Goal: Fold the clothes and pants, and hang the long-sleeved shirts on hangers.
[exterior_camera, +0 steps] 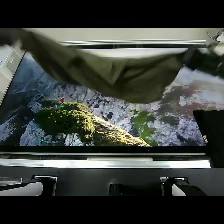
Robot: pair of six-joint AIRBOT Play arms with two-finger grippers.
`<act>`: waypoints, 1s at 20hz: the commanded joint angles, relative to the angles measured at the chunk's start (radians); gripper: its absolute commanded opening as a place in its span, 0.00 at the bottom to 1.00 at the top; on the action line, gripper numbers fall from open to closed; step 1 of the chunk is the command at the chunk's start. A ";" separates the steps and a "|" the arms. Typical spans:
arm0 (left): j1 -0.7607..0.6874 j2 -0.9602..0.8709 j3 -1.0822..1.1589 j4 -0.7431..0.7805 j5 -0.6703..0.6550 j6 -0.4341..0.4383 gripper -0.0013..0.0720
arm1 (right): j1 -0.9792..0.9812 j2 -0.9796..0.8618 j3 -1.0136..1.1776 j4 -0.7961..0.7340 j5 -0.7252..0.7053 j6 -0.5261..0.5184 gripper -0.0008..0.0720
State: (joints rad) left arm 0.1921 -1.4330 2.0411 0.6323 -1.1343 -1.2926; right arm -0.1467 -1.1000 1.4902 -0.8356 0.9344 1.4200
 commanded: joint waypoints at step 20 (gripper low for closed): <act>-0.023 0.670 -0.055 0.693 -0.080 -0.460 0.04 | 0.023 0.289 0.453 -0.201 0.219 0.322 0.05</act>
State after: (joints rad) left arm 0.1696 -0.7383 2.0136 1.2682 -1.2068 -1.7218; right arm -0.1249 -0.7876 1.9400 -0.9771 1.1431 1.7115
